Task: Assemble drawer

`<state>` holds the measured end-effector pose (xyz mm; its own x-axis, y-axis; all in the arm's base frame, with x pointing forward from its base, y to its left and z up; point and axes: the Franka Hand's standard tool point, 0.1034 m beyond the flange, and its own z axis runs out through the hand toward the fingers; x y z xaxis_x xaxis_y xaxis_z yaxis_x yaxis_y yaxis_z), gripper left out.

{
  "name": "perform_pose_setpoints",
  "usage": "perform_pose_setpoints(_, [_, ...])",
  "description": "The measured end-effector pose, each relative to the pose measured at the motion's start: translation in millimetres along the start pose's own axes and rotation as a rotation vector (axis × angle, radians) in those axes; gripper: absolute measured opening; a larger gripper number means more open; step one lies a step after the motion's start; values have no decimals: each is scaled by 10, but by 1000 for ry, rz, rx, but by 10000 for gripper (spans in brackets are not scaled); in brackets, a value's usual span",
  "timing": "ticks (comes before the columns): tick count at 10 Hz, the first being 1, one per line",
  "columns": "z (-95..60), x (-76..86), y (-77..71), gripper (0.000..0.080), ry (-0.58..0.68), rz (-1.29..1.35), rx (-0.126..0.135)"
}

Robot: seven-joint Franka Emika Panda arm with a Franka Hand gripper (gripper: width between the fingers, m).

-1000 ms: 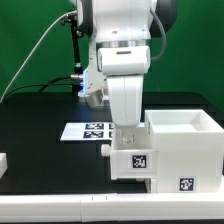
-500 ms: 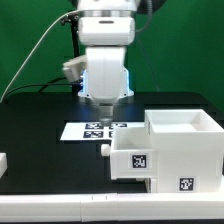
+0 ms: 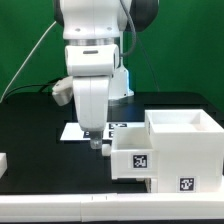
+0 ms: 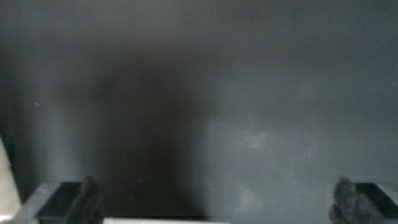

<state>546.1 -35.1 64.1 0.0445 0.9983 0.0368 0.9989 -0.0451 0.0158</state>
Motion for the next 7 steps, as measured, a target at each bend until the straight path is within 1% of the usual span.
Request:
perform_pose_setpoints(1, [103,91,-34,649,13,3,8])
perform_pose_setpoints(2, [142,177,-53,649,19,17,12])
perform_pose_setpoints(4, [166,422,-82,649,26,35,9])
perform_pose_setpoints(7, [167,684,-98,649,31,32,10])
